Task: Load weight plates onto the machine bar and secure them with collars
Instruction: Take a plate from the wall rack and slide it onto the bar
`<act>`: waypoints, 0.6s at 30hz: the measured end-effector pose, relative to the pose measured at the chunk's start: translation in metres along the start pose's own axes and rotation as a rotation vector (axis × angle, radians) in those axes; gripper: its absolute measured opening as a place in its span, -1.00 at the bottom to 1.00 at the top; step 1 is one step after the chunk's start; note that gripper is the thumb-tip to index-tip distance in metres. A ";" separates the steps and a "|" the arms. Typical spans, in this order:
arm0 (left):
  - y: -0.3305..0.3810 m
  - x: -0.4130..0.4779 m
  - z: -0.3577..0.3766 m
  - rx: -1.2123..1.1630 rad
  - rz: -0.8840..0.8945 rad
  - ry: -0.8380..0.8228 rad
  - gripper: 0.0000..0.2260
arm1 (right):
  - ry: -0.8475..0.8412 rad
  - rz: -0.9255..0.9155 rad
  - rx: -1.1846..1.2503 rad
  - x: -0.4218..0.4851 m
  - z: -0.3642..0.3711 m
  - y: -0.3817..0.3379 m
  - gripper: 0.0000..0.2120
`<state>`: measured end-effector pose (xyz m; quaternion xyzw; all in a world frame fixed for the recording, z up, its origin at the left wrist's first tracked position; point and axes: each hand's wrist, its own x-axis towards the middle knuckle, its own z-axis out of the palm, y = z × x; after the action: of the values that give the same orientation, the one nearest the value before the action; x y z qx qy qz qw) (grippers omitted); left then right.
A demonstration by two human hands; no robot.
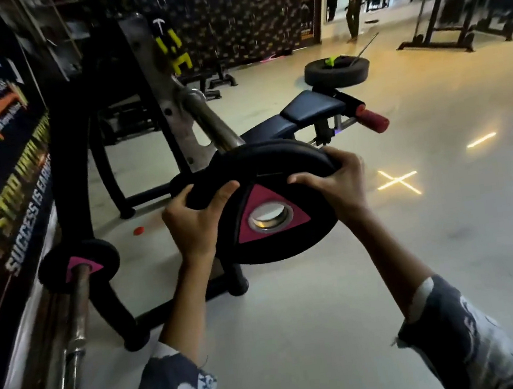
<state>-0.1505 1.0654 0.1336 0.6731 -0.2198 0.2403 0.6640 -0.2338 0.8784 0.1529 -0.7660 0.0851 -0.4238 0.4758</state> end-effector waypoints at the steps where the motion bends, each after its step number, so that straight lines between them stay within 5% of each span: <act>1: 0.000 0.005 0.012 -0.001 0.000 0.013 -0.60 | -0.004 -0.023 0.000 0.013 -0.005 0.006 -0.42; 6: -0.001 0.033 0.046 0.029 0.026 0.090 -0.63 | -0.064 -0.091 0.070 0.067 -0.006 0.027 -0.68; 13: -0.008 0.041 0.057 0.159 -0.026 0.194 -0.68 | -0.171 -0.082 0.081 0.099 0.013 0.050 -0.41; 18: -0.004 0.042 0.058 0.201 0.011 0.197 -0.72 | -0.186 -0.089 0.112 0.100 0.011 0.050 -0.48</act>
<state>-0.1127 1.0087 0.1562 0.7081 -0.1319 0.3299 0.6102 -0.1494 0.8050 0.1678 -0.7774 -0.0173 -0.3757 0.5042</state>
